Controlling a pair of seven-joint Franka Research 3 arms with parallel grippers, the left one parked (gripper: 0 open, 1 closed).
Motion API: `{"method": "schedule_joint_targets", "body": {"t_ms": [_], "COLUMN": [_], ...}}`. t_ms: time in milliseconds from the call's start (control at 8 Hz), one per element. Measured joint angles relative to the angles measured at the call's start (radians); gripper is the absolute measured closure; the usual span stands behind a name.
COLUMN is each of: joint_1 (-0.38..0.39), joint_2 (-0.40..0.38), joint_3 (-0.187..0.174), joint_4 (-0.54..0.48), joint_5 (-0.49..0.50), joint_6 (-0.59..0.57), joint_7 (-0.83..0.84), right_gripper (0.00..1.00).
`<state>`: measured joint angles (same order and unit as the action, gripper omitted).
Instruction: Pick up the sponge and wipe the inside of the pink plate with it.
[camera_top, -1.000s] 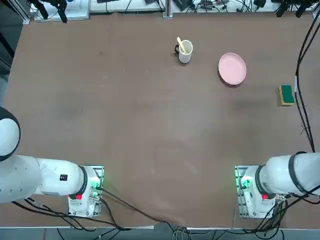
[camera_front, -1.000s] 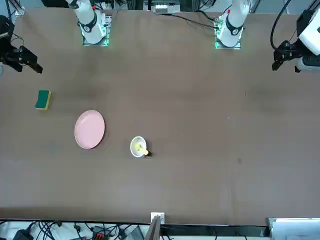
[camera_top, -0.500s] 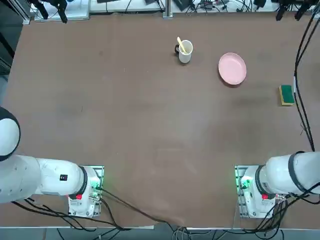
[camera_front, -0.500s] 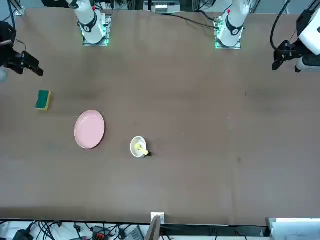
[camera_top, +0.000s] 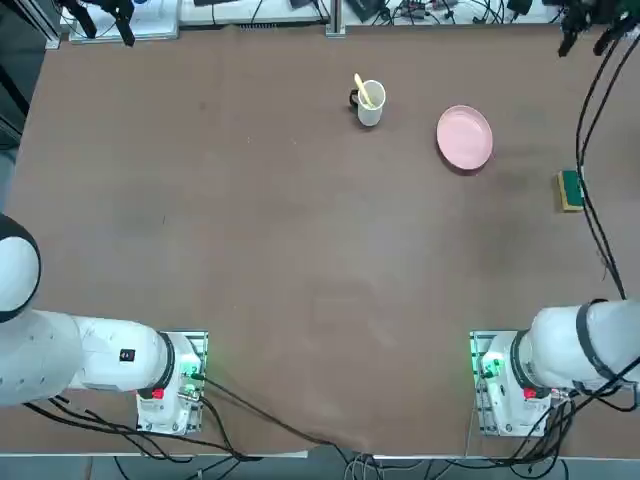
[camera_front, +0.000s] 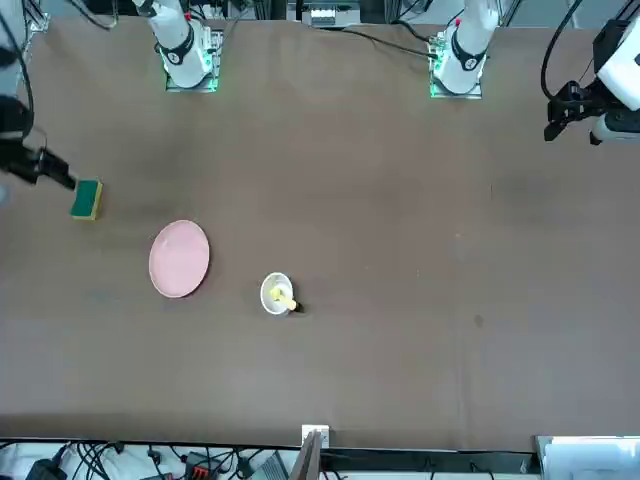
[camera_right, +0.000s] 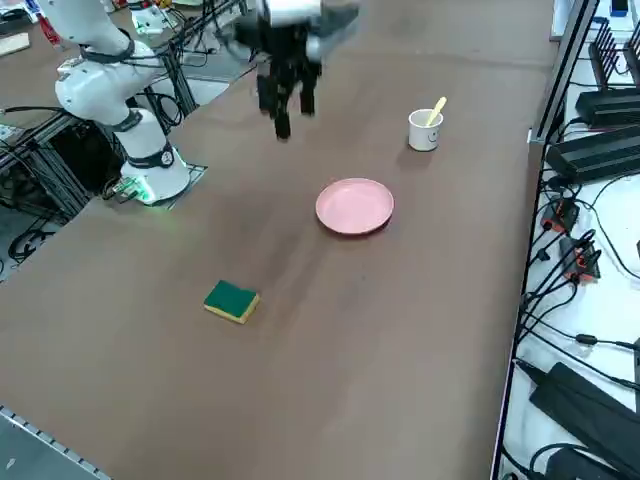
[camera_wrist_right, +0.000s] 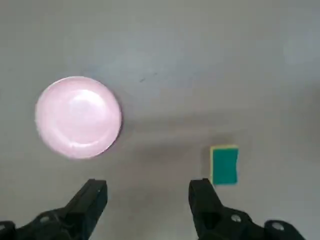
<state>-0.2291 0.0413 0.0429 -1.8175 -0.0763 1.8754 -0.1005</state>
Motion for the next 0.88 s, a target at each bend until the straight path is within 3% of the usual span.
{"method": "schedule_joint_targets", "body": {"t_ms": [250,375,875], "joint_1": [-0.097,-0.129,-0.231], "joint_2": [0.048,0.085,0.261], "joint_3": [-0.003,-0.004,-0.005], "joint_4": [-0.134,-0.178,-0.210], "joint_5": [0.000,0.000,0.000], "joint_6": [0.248,0.317,0.430], "joint_7": [-0.110,-0.121,-0.172], "right_gripper": [0.00,0.00,0.00]}}
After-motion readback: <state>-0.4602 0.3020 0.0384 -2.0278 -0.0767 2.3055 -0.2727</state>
